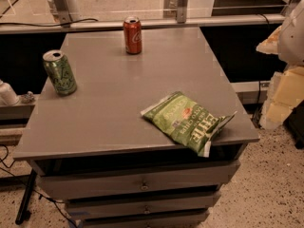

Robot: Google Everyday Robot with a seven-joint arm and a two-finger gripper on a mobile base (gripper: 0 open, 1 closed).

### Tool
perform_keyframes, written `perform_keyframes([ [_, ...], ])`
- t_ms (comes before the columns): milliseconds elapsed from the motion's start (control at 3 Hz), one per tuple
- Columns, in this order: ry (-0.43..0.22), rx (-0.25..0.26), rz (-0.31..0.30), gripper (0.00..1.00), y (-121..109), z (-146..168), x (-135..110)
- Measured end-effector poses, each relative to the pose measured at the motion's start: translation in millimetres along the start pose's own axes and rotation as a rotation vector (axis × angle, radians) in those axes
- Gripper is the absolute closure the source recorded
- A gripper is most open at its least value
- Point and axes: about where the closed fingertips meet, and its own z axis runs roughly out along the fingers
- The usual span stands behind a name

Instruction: Move green jalapeno chip bag near green can

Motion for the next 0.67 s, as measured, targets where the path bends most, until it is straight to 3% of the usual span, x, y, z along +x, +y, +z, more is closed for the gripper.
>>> perform_keyframes([
  [333, 0.000, 0.000, 0.000, 0.00, 0.0, 0.0, 0.0],
  [667, -0.047, -0.014, 0.017, 0.00, 3.4, -1.6, -3.2],
])
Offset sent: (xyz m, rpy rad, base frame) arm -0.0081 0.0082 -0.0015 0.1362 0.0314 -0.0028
